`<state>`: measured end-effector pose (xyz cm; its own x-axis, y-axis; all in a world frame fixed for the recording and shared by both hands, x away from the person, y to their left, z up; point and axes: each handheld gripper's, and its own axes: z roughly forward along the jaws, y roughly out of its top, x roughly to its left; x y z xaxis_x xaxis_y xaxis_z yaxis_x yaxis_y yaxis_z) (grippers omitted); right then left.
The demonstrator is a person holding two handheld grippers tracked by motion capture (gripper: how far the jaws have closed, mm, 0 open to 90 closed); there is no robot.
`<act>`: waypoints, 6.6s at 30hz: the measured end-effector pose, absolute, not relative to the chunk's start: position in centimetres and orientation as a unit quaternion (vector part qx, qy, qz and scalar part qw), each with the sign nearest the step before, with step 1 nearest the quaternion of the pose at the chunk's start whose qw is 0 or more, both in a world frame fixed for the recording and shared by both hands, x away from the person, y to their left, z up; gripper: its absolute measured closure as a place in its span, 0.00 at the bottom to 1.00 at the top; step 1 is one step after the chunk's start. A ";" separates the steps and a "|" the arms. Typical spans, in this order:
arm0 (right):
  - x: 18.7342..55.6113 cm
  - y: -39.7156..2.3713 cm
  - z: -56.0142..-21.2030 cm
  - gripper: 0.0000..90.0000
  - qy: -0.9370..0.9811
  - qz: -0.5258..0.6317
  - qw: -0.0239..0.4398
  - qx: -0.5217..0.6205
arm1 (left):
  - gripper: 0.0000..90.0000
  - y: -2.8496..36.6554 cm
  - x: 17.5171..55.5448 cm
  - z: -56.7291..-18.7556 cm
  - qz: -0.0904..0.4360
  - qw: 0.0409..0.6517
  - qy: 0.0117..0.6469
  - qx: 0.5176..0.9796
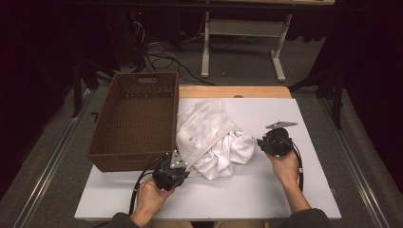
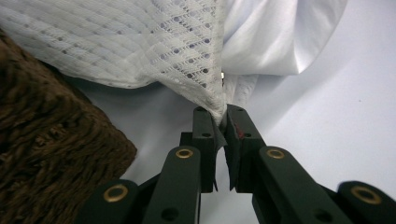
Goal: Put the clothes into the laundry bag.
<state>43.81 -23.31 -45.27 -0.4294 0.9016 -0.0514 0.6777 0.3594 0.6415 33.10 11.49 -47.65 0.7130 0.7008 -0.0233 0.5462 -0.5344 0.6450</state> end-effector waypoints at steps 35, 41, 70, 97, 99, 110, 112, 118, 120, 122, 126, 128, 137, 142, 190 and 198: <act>43.5 -22.8 -45.0 0.84 0.831 0.247 0.201 0.456 | 0.92 10.9 33.0 -47.8 0.113 0.327 0.346 0.872; 45.3 -21.5 -47.9 0.75 0.834 0.245 0.154 0.470 | 0.92 10.9 33.0 -47.8 0.112 0.328 0.346 0.872; 42.1 -21.1 -48.3 1.00 0.875 0.215 0.141 0.409 | 0.91 10.2 33.1 -47.6 0.118 0.339 0.343 0.868; 34.6 -23.6 -43.8 0.73 0.870 0.274 0.159 0.378 | 0.74 9.3 34.1 -48.5 0.132 0.324 0.362 0.864; 34.5 -22.9 -43.3 0.73 0.872 0.286 0.161 0.364 | 0.74 9.2 34.2 -48.7 0.128 0.322 0.367 0.864; 36.1 -16.2 -42.7 0.65 0.897 0.301 0.143 0.291 | 0.85 9.4 34.4 -49.0 0.115 0.320 0.365 0.867; 36.5 -14.9 -43.0 0.59 0.902 0.294 0.136 0.284 | 0.90 9.5 34.4 -49.0 0.114 0.321 0.364 0.867; 37.1 -12.0 -43.9 0.41 0.912 0.282 0.130 0.269 | 0.93 9.7 34.3 -48.7 0.109 0.326 0.363 0.866; 37.4 -11.3 -44.2 0.39 0.915 0.275 0.130 0.267 | 0.93 9.8 34.3 -48.5 0.104 0.333 0.364 0.864; 37.8 -10.8 -44.6 0.39 0.918 0.263 0.128 0.267 | 0.93 9.9 34.2 -48.3 0.101 0.338 0.364 0.862; 38.6 -9.8 -45.6 0.46 0.922 0.233 0.148 0.272 | 0.93 10.0 34.0 -48.1 0.100 0.344 0.359 0.862; 38.9 -9.2 -46.1 0.60 0.922 0.218 0.165 0.273 | 0.93 9.9 33.9 -48.0 0.097 0.344 0.357 0.863; 41.8 -9.2 -46.3 0.91 0.904 0.223 0.191 0.312 | 0.94 9.7 33.3 -47.4 0.097 0.346 0.340 0.869; 43.4 -9.1 -46.9 0.90 0.879 0.237 0.208 0.356 | 0.94 9.8 33.1 -47.2 0.105 0.348 0.338 0.868; 44.3 -7.3 -47.3 0.94 0.885 0.236 0.183 0.358 | 0.95 10.2 33.6 -47.0 0.089 0.354 0.335 0.868; 43.1 -7.4 -46.6 0.64 0.894 0.246 0.162 0.336 | 0.97 10.7 33.8 -47.4 0.089 0.348 0.343 0.868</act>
